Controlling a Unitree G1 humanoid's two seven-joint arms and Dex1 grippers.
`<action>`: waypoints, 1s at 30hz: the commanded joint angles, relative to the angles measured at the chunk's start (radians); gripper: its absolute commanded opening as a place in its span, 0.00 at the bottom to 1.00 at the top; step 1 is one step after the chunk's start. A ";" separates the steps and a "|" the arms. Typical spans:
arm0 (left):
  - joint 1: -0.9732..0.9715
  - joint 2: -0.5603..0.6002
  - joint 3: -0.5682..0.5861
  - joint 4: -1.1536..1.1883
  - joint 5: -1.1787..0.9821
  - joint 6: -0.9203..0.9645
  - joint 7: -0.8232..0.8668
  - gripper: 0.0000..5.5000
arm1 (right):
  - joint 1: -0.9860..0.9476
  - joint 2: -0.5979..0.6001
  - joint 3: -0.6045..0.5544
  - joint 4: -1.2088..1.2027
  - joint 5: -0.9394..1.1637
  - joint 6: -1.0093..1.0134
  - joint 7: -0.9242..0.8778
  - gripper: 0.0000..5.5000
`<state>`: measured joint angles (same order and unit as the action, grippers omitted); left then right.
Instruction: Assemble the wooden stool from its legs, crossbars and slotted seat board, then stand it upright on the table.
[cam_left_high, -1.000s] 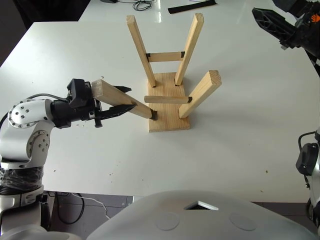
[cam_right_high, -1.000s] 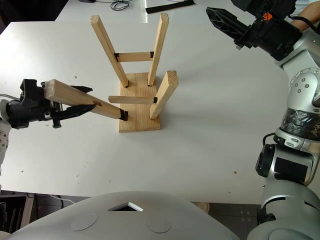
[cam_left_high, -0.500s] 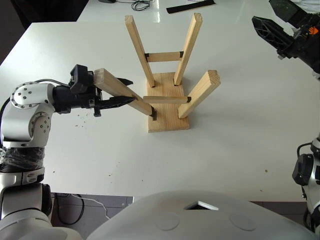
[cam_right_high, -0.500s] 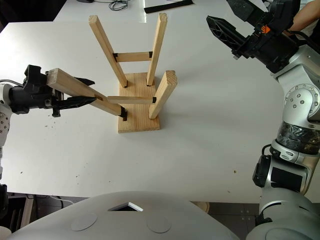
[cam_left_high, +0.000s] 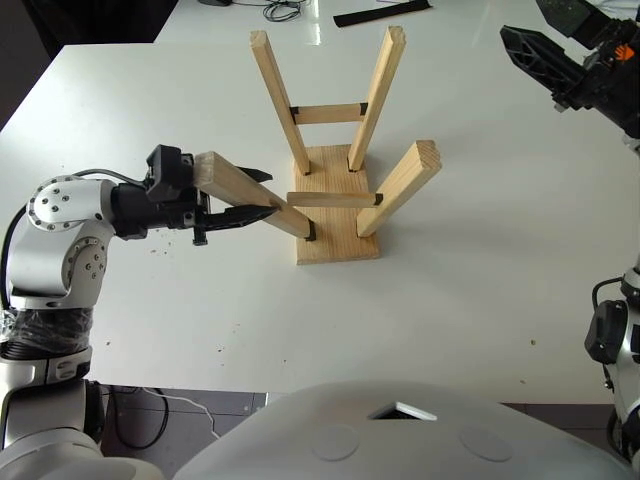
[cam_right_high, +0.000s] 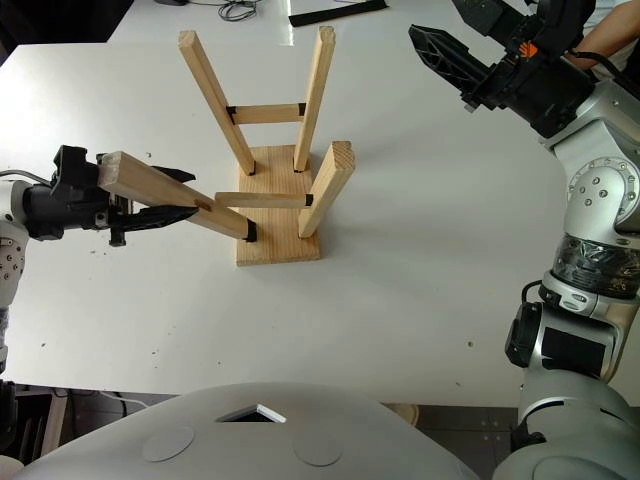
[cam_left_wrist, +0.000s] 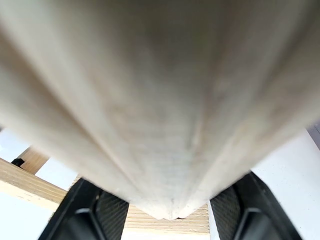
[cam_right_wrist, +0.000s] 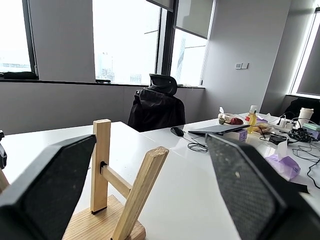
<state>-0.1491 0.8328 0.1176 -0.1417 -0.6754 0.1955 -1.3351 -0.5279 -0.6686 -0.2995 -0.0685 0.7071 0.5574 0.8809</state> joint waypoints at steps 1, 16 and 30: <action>-0.016 0.051 -0.021 0.073 0.069 0.015 -0.042 0.37 | 0.002 0.002 0.000 -0.031 0.009 -0.001 -0.009 0.73; -0.212 0.096 -0.185 0.355 0.177 -0.029 -0.260 0.37 | 0.174 0.059 -0.016 -0.262 0.113 0.071 -0.131 0.73; -0.297 0.081 -0.233 0.397 0.151 -0.021 -0.273 0.37 | 0.272 0.167 0.090 -0.488 0.226 0.153 -0.356 0.73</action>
<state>-0.4902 0.8981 -0.0784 0.2390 -0.6101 0.1591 -1.6030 -0.2419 -0.5085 -0.2370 -0.5510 0.9406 0.6984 0.5407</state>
